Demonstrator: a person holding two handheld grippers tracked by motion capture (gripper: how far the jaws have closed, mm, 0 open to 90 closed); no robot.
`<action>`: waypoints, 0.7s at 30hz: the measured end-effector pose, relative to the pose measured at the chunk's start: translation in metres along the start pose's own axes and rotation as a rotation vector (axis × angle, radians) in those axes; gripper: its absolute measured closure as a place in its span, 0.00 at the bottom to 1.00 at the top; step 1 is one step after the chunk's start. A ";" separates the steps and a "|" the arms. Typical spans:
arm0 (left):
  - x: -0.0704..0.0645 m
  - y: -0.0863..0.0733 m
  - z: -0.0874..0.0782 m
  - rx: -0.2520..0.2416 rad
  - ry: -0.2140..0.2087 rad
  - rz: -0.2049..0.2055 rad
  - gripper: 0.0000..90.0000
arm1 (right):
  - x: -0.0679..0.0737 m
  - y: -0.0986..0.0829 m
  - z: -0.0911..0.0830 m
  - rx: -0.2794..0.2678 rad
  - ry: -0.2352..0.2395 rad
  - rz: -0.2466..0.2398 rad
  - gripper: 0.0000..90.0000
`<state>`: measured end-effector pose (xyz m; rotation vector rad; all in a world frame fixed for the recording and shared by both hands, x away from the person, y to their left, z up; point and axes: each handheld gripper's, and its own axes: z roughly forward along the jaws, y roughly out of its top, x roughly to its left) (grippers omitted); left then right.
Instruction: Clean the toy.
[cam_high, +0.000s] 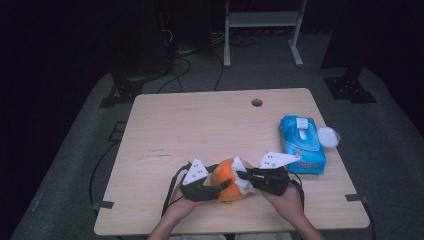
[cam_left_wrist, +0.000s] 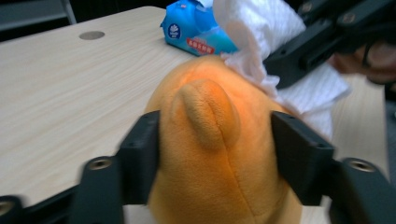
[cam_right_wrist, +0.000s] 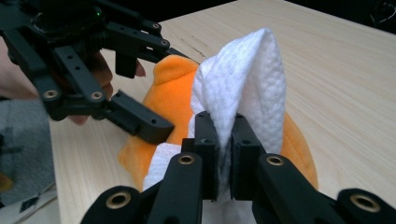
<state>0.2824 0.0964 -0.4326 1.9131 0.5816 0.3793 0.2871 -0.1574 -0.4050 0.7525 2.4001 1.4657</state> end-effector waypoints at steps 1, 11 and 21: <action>0.000 0.000 -0.001 0.002 0.002 0.023 0.46 | 0.000 0.000 0.000 0.000 -0.002 -0.004 0.92; 0.003 0.004 0.002 -0.006 -0.018 -0.096 0.27 | -0.019 -0.011 -0.006 -0.003 -0.018 0.077 0.92; -0.020 0.003 0.002 0.003 -0.025 0.184 0.47 | 0.005 0.011 -0.006 -0.047 0.024 -0.011 0.92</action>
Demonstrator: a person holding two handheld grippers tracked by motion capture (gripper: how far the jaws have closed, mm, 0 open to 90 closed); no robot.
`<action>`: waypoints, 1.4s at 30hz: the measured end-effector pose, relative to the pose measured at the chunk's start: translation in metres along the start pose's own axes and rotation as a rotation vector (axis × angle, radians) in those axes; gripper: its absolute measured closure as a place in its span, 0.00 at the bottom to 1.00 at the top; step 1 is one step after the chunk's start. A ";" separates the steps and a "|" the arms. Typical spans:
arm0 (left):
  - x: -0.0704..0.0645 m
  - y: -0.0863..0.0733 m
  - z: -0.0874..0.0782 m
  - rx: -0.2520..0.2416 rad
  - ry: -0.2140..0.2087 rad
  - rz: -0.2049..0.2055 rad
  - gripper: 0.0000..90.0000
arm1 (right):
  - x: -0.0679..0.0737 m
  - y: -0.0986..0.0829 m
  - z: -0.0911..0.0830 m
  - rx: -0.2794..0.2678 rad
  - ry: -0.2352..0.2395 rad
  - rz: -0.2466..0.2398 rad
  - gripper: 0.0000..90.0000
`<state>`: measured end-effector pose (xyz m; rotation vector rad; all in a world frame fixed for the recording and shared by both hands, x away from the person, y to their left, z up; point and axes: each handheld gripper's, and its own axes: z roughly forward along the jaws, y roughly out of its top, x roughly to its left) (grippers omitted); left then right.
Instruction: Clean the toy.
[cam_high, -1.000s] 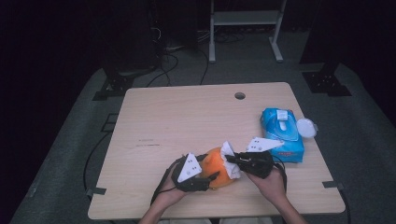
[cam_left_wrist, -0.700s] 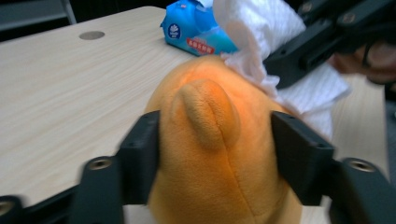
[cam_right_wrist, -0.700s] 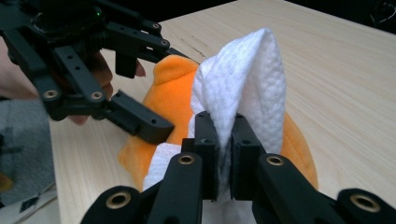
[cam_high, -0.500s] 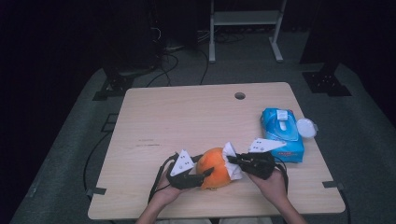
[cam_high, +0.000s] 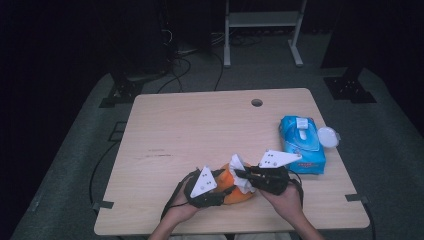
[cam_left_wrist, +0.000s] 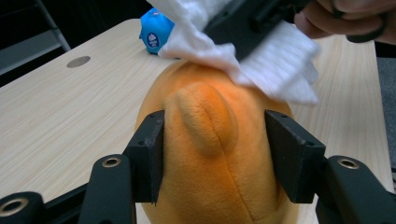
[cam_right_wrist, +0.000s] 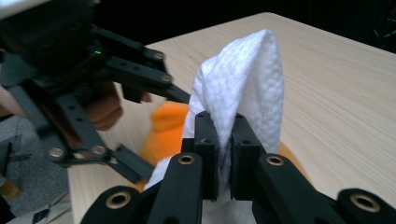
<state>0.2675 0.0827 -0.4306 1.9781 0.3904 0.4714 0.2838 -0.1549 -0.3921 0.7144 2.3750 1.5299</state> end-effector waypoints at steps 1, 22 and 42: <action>0.001 -0.001 -0.001 -0.001 -0.005 -0.003 0.47 | -0.003 -0.002 -0.001 0.002 -0.008 0.006 0.92; 0.019 -0.010 -0.008 0.015 -0.010 -0.145 0.46 | -0.040 -0.036 -0.008 0.030 -0.057 0.167 0.92; 0.040 -0.029 -0.020 0.038 -0.004 -0.217 0.44 | -0.035 -0.038 -0.004 0.027 -0.008 0.177 0.92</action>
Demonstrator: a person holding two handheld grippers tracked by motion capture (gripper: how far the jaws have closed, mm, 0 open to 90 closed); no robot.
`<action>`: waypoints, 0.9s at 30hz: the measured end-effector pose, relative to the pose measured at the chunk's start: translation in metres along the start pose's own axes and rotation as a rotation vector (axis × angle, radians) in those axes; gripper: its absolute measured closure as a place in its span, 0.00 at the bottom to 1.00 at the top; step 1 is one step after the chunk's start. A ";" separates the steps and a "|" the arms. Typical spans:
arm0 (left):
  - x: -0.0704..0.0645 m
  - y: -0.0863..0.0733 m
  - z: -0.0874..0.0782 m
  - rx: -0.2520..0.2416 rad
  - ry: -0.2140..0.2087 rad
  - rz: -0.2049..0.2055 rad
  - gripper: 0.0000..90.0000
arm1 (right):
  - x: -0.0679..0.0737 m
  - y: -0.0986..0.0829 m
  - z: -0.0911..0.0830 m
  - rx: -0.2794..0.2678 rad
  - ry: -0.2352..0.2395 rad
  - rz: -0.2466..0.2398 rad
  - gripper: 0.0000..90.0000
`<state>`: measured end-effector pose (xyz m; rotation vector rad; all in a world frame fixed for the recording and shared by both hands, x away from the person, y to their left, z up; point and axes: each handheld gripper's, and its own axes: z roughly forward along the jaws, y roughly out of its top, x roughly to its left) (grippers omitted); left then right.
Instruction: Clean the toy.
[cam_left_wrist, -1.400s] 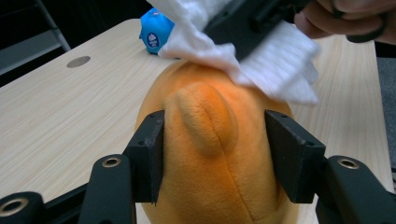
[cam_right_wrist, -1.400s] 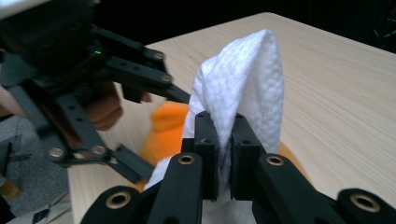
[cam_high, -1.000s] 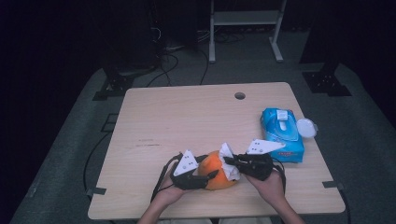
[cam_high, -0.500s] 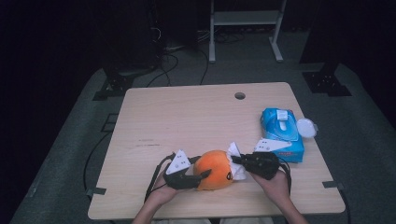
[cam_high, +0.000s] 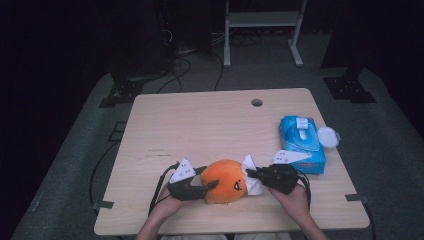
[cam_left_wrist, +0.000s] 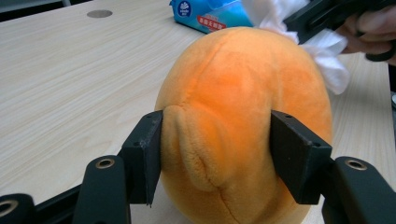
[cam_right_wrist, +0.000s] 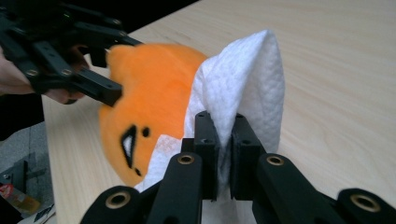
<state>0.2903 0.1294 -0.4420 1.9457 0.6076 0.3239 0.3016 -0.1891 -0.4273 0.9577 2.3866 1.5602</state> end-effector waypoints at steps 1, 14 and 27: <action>-0.001 0.000 0.000 -0.001 0.001 0.001 0.44 | -0.008 -0.006 0.003 0.021 -0.017 0.021 0.92; -0.018 0.008 0.007 -0.022 -0.013 0.046 0.38 | 0.003 0.004 0.001 -0.020 0.020 0.008 0.92; -0.028 0.022 0.016 -0.081 0.126 0.227 0.46 | 0.004 0.012 0.005 -0.055 0.029 0.029 0.92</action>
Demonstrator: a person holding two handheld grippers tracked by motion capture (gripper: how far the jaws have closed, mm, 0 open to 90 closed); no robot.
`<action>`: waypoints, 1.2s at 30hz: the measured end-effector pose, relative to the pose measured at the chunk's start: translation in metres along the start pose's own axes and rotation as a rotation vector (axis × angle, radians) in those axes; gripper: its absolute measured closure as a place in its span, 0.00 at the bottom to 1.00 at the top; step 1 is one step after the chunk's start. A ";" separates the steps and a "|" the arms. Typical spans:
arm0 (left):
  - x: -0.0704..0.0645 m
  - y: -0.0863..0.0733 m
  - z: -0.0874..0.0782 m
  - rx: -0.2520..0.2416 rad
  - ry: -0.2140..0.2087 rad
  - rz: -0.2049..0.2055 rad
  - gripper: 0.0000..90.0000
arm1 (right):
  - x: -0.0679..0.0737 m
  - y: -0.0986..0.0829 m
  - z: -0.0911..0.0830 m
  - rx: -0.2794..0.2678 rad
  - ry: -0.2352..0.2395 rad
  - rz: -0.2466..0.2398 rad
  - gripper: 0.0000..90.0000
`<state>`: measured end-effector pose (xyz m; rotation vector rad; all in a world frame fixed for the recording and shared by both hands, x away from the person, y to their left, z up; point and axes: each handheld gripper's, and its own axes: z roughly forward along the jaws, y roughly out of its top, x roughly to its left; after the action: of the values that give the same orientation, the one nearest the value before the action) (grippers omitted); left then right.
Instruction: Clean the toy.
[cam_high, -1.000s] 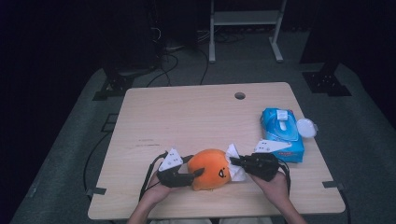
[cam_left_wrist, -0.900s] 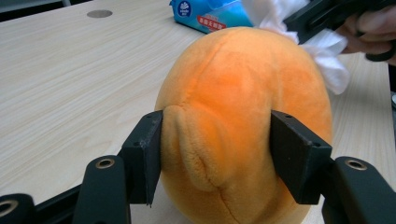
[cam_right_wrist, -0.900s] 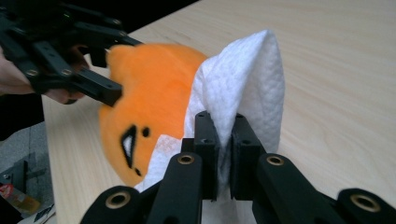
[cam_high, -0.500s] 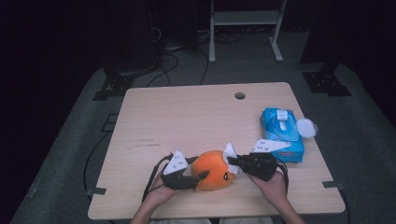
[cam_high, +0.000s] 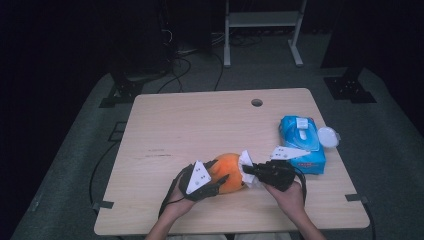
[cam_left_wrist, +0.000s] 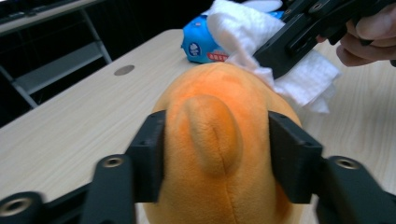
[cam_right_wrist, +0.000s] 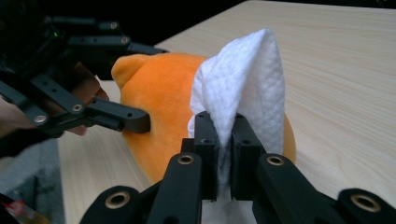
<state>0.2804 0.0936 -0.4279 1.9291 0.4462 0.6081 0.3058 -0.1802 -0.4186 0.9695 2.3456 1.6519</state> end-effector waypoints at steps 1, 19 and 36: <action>0.002 -0.002 0.000 0.005 -0.014 -0.040 0.40 | 0.001 -0.001 0.002 0.011 -0.007 -0.012 0.92; -0.007 -0.004 -0.005 -0.052 -0.169 -0.096 0.41 | 0.022 0.010 -0.001 0.016 -0.004 -0.121 0.92; -0.006 -0.006 -0.007 -0.032 -0.225 -0.072 0.43 | 0.016 0.007 -0.002 0.023 -0.018 -0.103 0.92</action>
<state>0.2708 0.0977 -0.4320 1.9161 0.3586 0.3446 0.2953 -0.1717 -0.4069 0.8478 2.3650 1.5753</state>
